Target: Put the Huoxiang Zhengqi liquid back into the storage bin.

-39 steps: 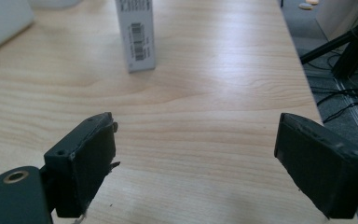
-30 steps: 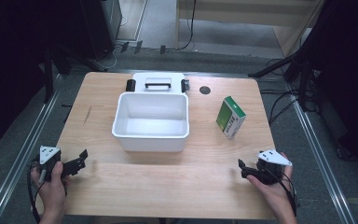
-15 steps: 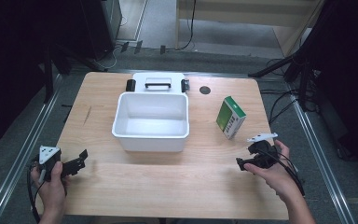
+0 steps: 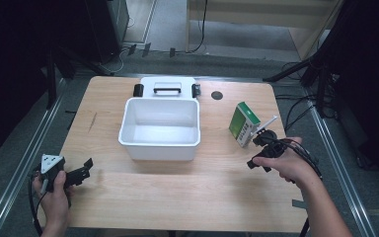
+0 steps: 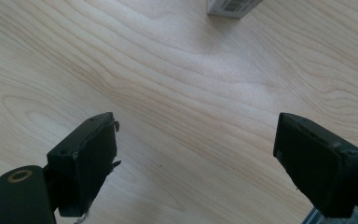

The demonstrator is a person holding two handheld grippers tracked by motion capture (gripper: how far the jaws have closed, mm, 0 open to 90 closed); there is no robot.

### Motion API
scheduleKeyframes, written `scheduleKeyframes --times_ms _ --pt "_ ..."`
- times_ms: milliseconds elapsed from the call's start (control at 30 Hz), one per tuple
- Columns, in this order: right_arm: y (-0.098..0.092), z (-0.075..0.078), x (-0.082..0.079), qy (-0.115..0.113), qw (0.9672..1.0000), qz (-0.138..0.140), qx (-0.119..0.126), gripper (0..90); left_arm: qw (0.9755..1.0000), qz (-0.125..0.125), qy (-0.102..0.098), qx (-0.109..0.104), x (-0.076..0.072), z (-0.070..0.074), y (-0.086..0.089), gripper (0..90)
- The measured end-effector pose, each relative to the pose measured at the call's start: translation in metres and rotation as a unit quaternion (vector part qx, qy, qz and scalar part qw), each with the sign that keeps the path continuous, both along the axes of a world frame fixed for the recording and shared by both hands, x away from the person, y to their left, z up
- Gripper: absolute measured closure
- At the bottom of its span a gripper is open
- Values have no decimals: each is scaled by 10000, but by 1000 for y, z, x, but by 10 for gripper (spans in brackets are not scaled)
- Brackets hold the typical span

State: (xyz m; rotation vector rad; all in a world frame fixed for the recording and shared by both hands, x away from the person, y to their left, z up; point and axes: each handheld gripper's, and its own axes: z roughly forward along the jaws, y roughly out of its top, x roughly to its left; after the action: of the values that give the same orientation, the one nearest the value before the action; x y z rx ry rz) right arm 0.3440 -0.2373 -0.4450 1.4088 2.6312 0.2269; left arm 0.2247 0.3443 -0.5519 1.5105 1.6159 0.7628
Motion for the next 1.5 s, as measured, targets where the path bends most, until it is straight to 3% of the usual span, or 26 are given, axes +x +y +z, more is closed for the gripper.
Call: scheduleKeyframes --times_ms 367,833,1200,1500 --pt "12 26 30 104 9997 -195 -129 156 10000 -9 4 24 0 0 -1 8" --pt "24 43 55 55 9995 -288 -117 196 10000 -52 32 36 0 0 -1 8" --pt "24 51 78 135 9986 -504 0 301 10000 -65 43 27 0 0 -1 8" --pt "20 52 97 427 9975 -515 229 431 10000 -73 44 23 1 0 -1 8"
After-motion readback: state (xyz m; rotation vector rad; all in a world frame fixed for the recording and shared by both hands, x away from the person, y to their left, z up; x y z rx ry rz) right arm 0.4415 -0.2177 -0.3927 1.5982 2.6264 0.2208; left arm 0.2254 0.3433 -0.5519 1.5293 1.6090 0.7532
